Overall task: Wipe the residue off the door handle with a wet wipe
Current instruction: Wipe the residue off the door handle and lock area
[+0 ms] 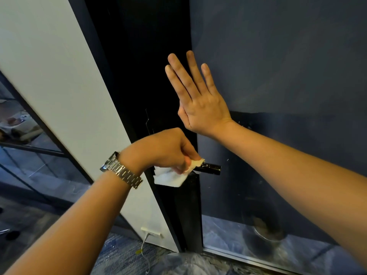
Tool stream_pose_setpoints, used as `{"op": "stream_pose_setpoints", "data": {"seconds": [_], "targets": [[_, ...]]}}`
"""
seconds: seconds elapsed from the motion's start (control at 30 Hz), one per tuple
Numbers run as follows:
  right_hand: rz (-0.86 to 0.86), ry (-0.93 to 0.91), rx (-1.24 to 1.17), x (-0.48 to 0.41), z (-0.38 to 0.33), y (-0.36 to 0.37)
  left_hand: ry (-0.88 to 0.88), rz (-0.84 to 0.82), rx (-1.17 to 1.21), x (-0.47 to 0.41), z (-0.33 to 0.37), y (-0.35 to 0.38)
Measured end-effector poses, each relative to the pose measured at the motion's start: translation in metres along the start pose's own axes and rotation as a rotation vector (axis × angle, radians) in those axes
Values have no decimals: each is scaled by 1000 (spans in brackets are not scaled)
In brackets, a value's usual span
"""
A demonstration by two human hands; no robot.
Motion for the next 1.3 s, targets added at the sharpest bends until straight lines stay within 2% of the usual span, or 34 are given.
{"op": "stream_pose_setpoints", "data": {"seconds": [0.1, 0.17, 0.43, 0.53, 0.7, 0.83, 1.0, 1.07, 1.17, 1.23, 1.3], "targets": [[-3, 3, 12, 0, -1, 0, -54, 80, -258, -1, -15, -7], [-6, 5, 20, 0, 0, 1, -42, 116, -345, -1, -23, -8], [-7, 9, 8, 1, -1, 0, 222, 151, -215, -17, 18, 24], [3, 9, -12, 1, 0, 1, 294, 88, -178, -16, 13, 34], [4, 2, -7, 1, 0, 2, 210, -75, -243, -21, -12, 32], [8, 6, 0, 1, -1, 1, 256, -36, -320, -25, 24, 52], [-4, 2, -11, 0, -1, -1, 456, -10, -147, -13, 32, 57], [-5, 2, -12, 1, -1, 0, 450, 6, -88, -9, 12, 44], [-5, 7, 6, 0, -1, -1, 334, 17, -117, -12, -6, 31], [-5, 5, 18, 0, -1, -1, 291, 20, -164, -18, 6, 36], [1, 12, 17, 0, -2, -1, 324, 69, -280, -20, 30, 52]]}}
Point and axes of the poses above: each hand's wrist, its own x-axis away from the middle knuckle, its own y-axis out of the palm, z = x × y, the point moved 3 cm from there along -x, towards the middle knuckle, and after that the axes turned 3 degrees about -x, right-handed, at the moved point
